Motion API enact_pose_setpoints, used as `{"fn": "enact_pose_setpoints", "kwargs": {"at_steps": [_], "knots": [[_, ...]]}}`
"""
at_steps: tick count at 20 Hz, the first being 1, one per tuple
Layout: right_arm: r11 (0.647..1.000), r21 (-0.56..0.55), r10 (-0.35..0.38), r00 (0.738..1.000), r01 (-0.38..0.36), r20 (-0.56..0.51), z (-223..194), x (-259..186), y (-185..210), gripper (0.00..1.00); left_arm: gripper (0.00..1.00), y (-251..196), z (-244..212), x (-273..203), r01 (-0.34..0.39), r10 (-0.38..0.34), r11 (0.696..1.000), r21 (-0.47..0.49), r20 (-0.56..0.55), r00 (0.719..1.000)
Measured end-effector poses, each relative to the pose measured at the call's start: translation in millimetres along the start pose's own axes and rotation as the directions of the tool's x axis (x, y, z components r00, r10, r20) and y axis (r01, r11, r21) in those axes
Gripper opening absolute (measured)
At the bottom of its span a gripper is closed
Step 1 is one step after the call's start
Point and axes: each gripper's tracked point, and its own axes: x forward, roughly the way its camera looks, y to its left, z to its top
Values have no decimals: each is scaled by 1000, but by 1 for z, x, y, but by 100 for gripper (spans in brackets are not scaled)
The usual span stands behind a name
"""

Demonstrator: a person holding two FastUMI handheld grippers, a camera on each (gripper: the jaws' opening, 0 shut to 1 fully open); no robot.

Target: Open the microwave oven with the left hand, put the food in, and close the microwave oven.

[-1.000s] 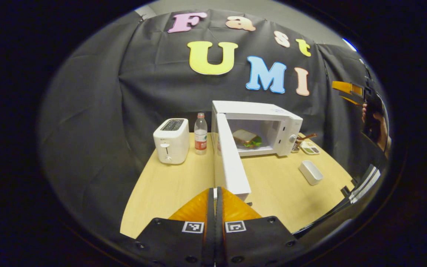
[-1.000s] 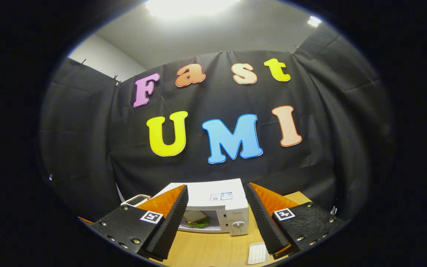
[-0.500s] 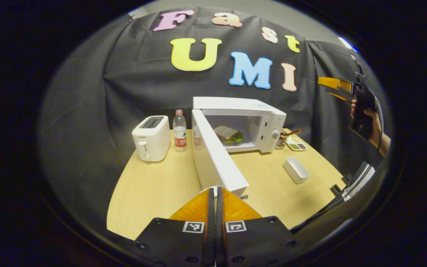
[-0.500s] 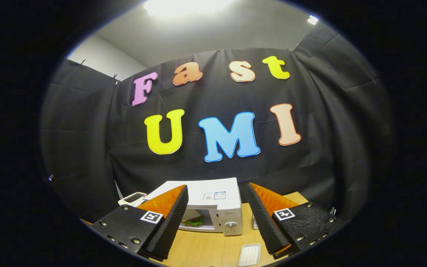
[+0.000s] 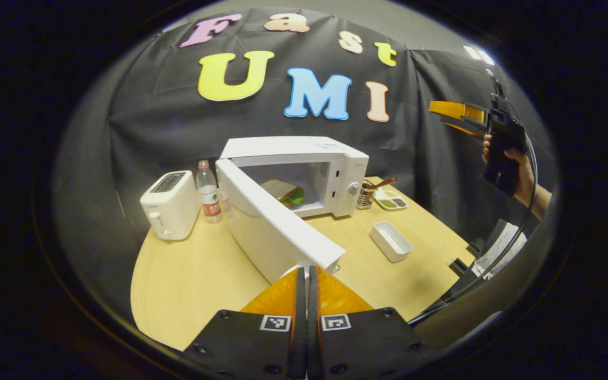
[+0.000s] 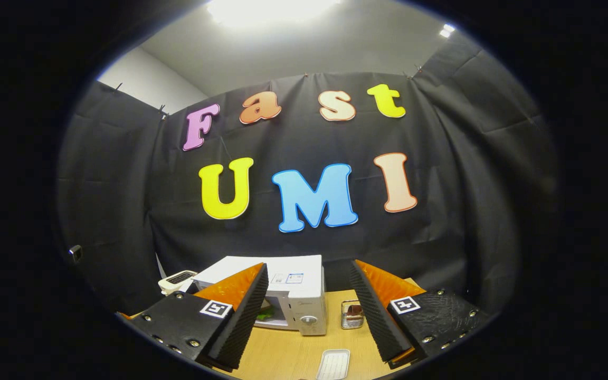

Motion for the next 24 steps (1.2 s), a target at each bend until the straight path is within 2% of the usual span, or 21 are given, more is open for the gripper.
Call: {"fn": "enact_pose_setpoints", "kwargs": {"at_steps": [8,10,12,13,14,24], "knots": [[997,7,-75,997,75,-4,1,-9,-38,93,7,-42,27,52,94,-94,994,48,6,996],[996,7,-93,996,93,-6,1,-10,-48,93,9,-50,33,66,115,-115,993,41,14,993],[994,6,-108,994,108,-9,2,-10,-56,93,7,-58,39,81,138,-138,990,22,18,990],[993,6,-114,993,114,-11,2,-9,-60,93,5,-62,44,87,146,-146,989,17,24,989],[993,4,-120,993,120,-13,2,-9,-64,93,7,-65,49,94,151,-151,988,16,31,988],[982,-3,-187,982,187,-33,1,-5,-104,93,7,-89,81,155,197,-198,980,34,40,979]]}}
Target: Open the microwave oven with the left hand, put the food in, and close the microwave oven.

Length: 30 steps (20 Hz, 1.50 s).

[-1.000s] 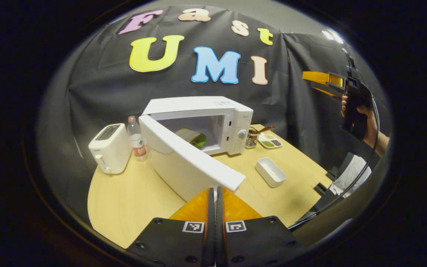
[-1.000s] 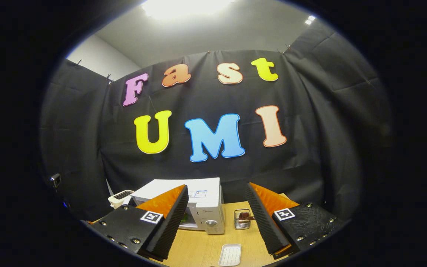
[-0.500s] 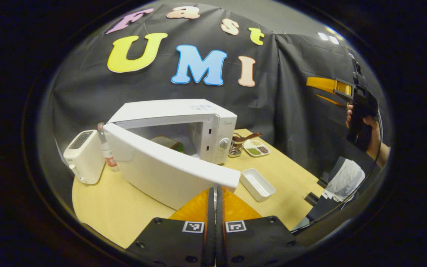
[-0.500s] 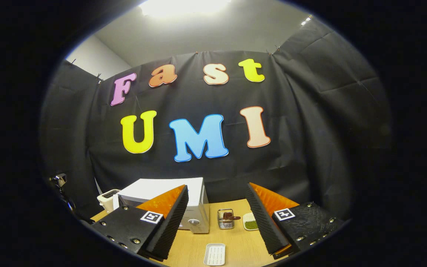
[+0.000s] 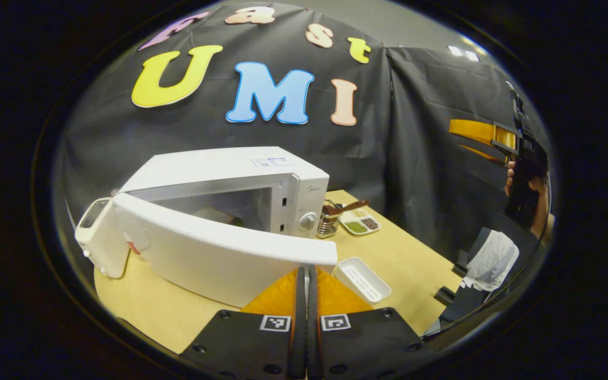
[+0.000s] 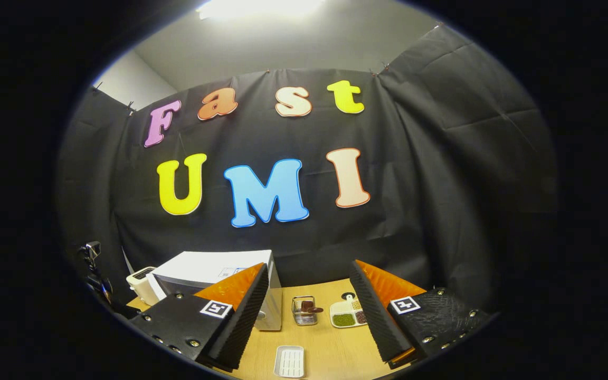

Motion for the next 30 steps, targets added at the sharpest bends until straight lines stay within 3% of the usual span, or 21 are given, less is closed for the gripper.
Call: {"fn": "enact_pose_setpoints", "kwargs": {"at_steps": [5,30], "knots": [[1000,-5,-27,1000,27,-9,-2,3,-14,93,7,1,16,28,4,-4,1000,-19,11,1000],[997,3,-74,996,74,-50,-12,12,-56,93,7,18,74,137,-107,111,991,-76,43,993]]}}
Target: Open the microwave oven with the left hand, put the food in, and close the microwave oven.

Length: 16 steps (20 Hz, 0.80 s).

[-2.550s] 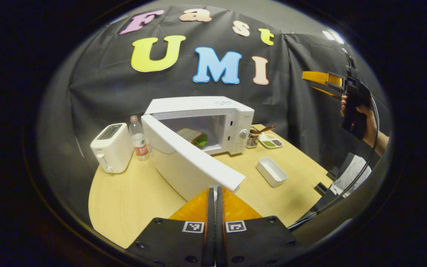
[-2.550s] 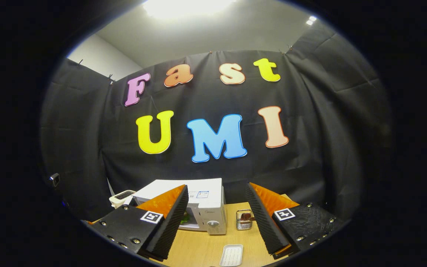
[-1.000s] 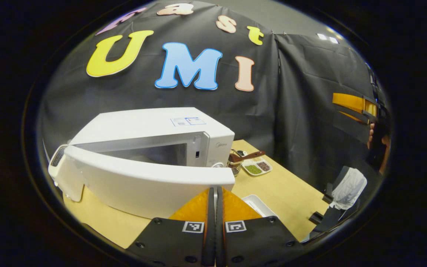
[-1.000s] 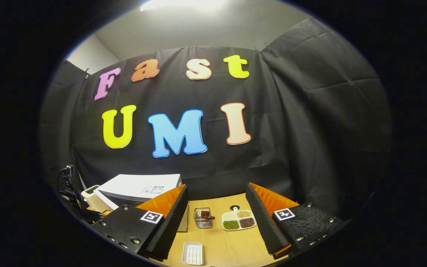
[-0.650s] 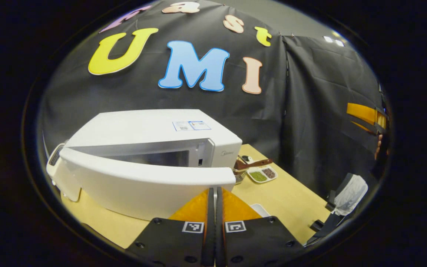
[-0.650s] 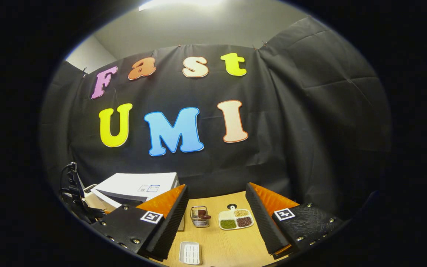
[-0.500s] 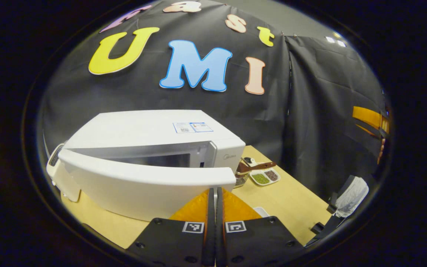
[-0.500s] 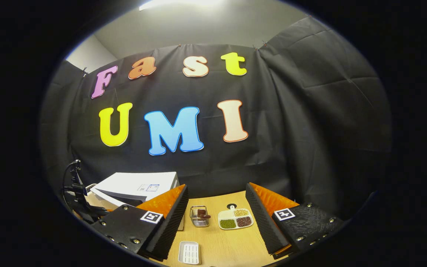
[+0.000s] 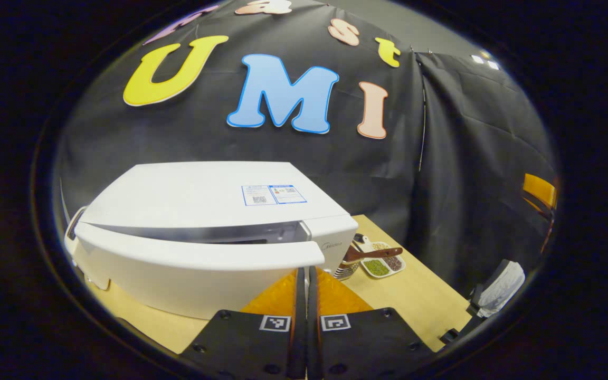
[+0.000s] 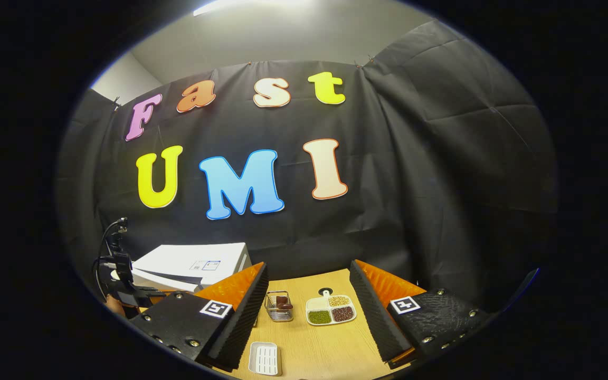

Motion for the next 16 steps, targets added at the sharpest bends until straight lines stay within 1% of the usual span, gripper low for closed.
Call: {"fn": "enact_pose_setpoints", "kwargs": {"at_steps": [5,7,8,9,10,11,12,16], "knots": [[1000,5,-7,1000,7,-7,-3,2,-16,93,7,3,4,11,-32,32,999,-2,-1,1000],[1000,14,-12,1000,12,-11,-5,3,-24,93,7,16,8,16,-88,88,996,-15,3,996],[1000,19,-14,1000,14,-13,-6,4,-28,93,7,17,8,18,-89,89,995,-40,-4,996],[1000,23,-15,1000,15,-16,-7,4,-30,93,7,14,6,18,-73,73,994,-75,-4,997],[999,27,-16,1000,16,-18,-8,5,-34,93,7,12,6,17,-72,72,994,-84,-8,997],[999,34,-17,1000,18,-21,-9,6,-37,93,9,13,8,18,-77,77,994,-74,-1,997],[999,42,-14,999,15,-29,-11,6,-39,93,7,13,7,19,-84,84,995,-62,-1,996],[999,48,1,999,1,-37,-14,10,-44,93,7,14,8,19,-112,113,993,-40,12,994]]}}
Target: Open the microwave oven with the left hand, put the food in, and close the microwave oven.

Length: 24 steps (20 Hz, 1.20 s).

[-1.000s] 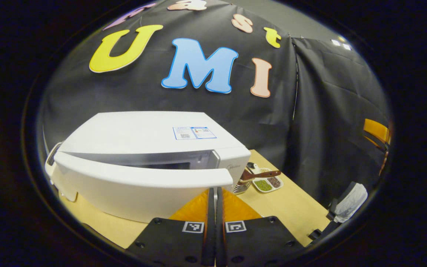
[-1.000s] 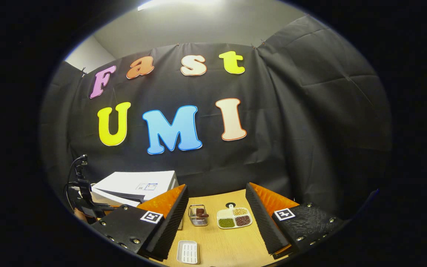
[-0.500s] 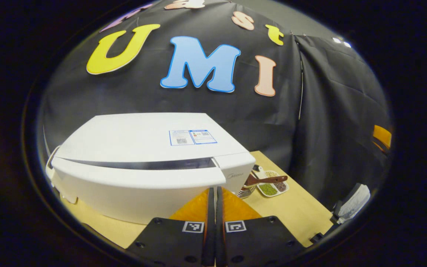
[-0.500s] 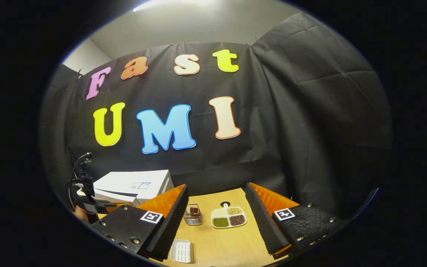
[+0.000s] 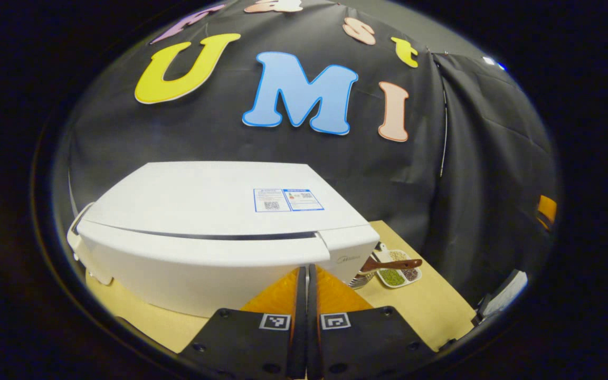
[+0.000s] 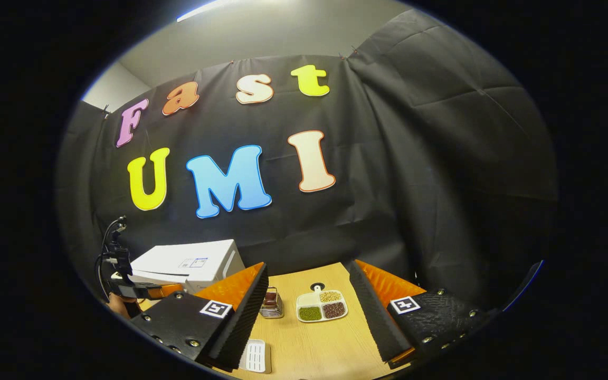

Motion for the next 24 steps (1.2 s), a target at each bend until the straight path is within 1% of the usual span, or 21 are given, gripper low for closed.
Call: {"fn": "enact_pose_setpoints", "kwargs": {"at_steps": [5,8,12,13,14,15,16,17,18,19,21,23,24], "knots": [[997,-37,64,998,-64,11,4,4,8,93,7,0,1,3,-33,33,999,6,18,999],[992,-70,103,995,-102,10,6,6,11,93,7,0,2,2,-54,53,998,26,35,998],[986,-82,147,989,-146,-4,6,11,14,93,7,0,4,5,-69,68,997,19,48,997],[984,-80,156,988,-156,-7,6,12,15,93,7,4,7,9,-88,87,996,21,53,995],[983,-82,165,986,-165,-9,7,11,18,93,7,11,5,11,-112,112,994,3,27,993],[981,-88,172,985,-172,-11,8,10,19,93,10,9,5,4,-117,117,993,-3,28,993],[980,-95,175,985,-174,-4,9,8,19,93,7,9,9,12,-104,104,995,6,44,994],[980,-97,174,985,-173,-1,11,7,20,93,7,8,10,15,-97,97,995,-11,42,994],[980,-93,177,984,-176,-1,12,3,23,93,7,9,7,6,-106,107,994,-19,45,993],[980,-88,179,984,-178,8,16,-1,28,93,7,15,14,2,-128,129,992,-17,67,989],[981,-89,176,984,-173,32,26,-6,37,93,7,16,36,-22,-126,125,992,-4,123,985],[981,-84,180,982,-175,57,37,-14,53,93,8,17,72,-71,-132,124,991,26,212,969],[981,-83,181,981,-175,67,42,-17,62,93,7,18,93,-99,-139,126,990,34,264,956]]}}
